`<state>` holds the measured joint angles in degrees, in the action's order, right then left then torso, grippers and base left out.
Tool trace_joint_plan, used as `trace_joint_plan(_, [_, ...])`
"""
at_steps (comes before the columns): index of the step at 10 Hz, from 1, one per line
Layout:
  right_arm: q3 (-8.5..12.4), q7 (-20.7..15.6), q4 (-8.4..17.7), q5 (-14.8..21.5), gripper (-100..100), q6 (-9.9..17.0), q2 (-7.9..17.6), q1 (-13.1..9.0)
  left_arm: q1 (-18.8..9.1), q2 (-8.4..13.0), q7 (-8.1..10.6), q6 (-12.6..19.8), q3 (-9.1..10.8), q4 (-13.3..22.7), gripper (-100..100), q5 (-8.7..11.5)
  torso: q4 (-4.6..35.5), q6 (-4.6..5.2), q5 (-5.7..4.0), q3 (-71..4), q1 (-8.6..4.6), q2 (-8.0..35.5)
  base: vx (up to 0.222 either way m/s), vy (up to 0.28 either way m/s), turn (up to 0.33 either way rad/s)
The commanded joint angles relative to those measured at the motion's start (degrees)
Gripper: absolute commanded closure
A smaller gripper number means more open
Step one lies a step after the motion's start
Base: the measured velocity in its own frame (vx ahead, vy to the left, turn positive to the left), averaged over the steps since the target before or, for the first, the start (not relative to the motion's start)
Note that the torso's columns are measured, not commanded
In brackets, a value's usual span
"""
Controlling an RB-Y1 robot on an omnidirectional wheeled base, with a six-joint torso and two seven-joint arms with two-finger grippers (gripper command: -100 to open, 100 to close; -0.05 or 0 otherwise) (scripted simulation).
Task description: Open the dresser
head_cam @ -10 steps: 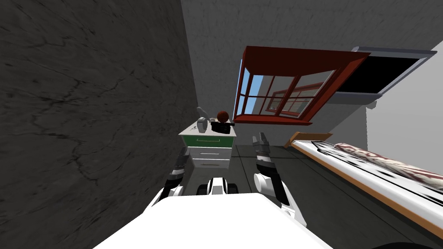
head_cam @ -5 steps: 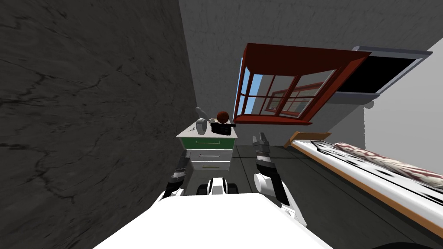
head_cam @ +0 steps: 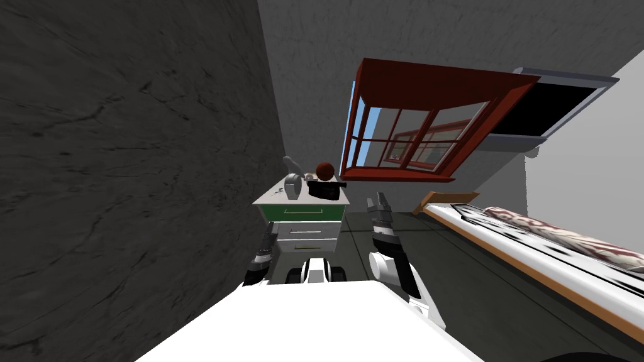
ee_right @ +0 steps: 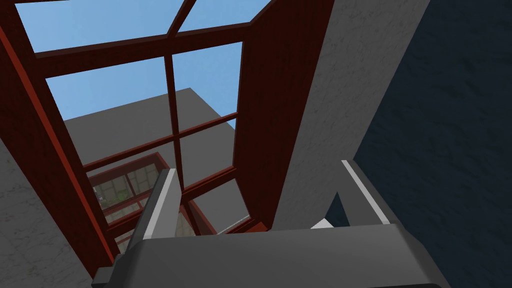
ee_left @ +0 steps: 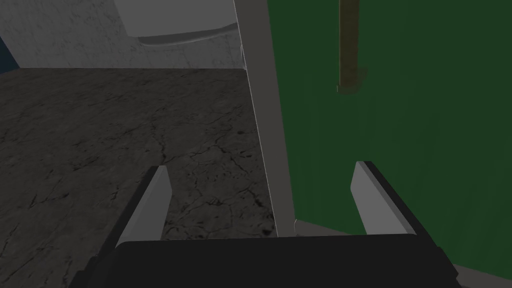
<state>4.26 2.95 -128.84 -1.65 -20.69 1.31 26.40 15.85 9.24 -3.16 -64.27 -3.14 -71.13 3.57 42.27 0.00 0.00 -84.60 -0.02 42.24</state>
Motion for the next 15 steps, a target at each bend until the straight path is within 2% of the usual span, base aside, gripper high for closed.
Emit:
trace_joint_plan(1, [0.0,0.0,0.0,0.0,0,0.0,0.0,0.0,-0.8,-1.2,-0.65,-3.2,-0.58,4.8,-100,-0.1,0.0,-0.01,-0.01,0.0,-0.04,0.0,0.106,0.051,-0.048])
trace_joint_plan(6, [0.0,0.0,0.0,0.0,0,0.0,0.0,0.0,-2.1,-4.9,-1.5,-7.8,-1.4,12.1,-100,-0.2,0.0,0.0,-0.01,0.1,-0.02,0.1,0.087,0.05,-0.035])
trace_joint_plan(9, [0.0,0.0,0.0,0.0,0,0.0,0.0,0.0,-2.5,-8.2,-1.75,-9.1,-1.64,14.2,-100,-0.3,0.0,-0.01,-0.01,0.1,-0.02,0.1,0.045,0.027,-0.019])
trace_joint_plan(10, [0.0,0.0,0.0,0.0,0,0.0,0.0,0.0,-2.3,-7.6,-1.82,-8.7,-1.67,13.6,-100,-0.3,0.0,0.0,-0.01,0.1,-0.02,0.1,0.013,0.007,-0.002])
trace_joint_plan(15, [0.0,0.0,0.0,0.0,0,0.0,0.0,0.0,-11.6,-8.2,-2.43,-6.3,0.39,20.4,-100,0.2,0.0,0.0,-0.01,0.1,-0.02,0.1,-0.066,0.006,0.019])
